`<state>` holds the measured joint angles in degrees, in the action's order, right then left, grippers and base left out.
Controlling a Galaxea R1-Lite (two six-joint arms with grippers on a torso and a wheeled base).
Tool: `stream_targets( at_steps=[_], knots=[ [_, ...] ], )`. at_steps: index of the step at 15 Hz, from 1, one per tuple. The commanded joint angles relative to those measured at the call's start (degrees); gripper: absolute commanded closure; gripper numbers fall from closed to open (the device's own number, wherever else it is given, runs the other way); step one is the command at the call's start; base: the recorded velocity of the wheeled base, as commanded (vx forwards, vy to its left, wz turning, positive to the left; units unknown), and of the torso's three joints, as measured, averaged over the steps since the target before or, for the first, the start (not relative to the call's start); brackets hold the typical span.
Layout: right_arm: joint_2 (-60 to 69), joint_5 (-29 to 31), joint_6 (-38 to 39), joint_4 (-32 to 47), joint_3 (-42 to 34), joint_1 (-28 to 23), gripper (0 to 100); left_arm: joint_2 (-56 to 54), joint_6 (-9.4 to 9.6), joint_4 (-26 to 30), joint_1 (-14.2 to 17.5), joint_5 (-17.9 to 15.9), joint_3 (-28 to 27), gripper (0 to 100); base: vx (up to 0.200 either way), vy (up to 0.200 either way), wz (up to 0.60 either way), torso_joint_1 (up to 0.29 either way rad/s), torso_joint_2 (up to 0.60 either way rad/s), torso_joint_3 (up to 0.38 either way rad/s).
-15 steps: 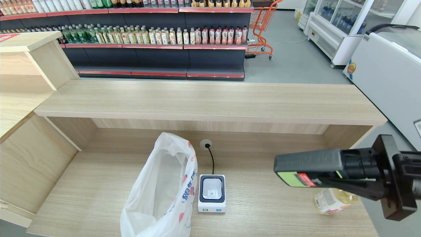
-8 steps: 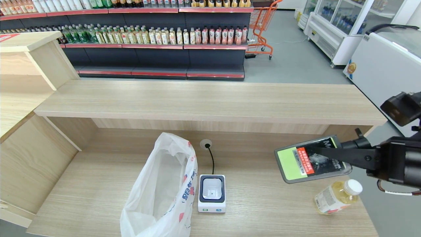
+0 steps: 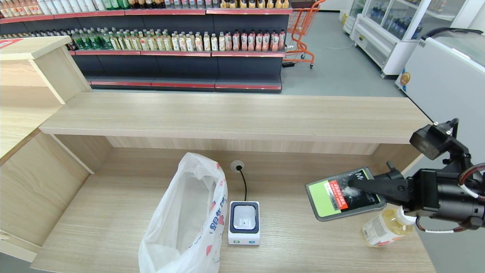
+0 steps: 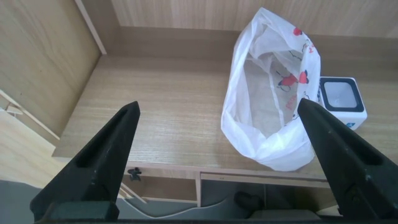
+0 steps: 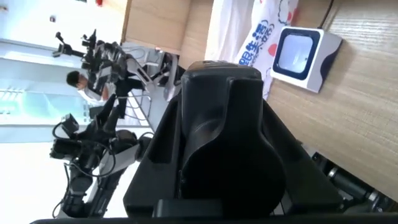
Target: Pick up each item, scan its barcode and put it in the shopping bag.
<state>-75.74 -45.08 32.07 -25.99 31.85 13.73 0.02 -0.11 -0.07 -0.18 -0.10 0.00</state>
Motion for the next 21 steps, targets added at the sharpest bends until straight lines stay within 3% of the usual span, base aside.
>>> stream_targets(
  at_steps=[1,10,14,18,21],
  knots=[
    [0.42,-0.18,0.01,0.06,-1.44,0.07,100,-0.02,-0.07,-0.01,0.01,0.01,0.00,0,0.000,0.000,0.00,0.000,0.00,0.000],
    [-1.78,-0.36,-2.37,-0.03,-3.64,0.07,100,-0.02,-0.07,-0.01,0.01,0.01,0.00,0,0.000,0.178,0.00,0.001,0.00,0.002],
    [-9.16,4.30,-12.03,-0.03,-3.82,-0.02,100,-0.02,0.11,-0.01,0.01,0.01,0.00,0,0.000,0.200,0.00,0.002,0.00,0.004],
    [-19.27,8.87,-22.32,-0.20,-2.41,-0.02,100,-0.02,0.20,-0.01,0.01,0.01,0.00,0,0.000,0.000,0.00,0.000,0.00,0.000],
    [-27.18,11.95,-24.87,-7.06,-2.06,0.07,100,-0.02,0.46,-0.01,0.01,0.10,0.00,0,0.000,0.000,0.00,0.000,0.00,0.000]
  ],
)
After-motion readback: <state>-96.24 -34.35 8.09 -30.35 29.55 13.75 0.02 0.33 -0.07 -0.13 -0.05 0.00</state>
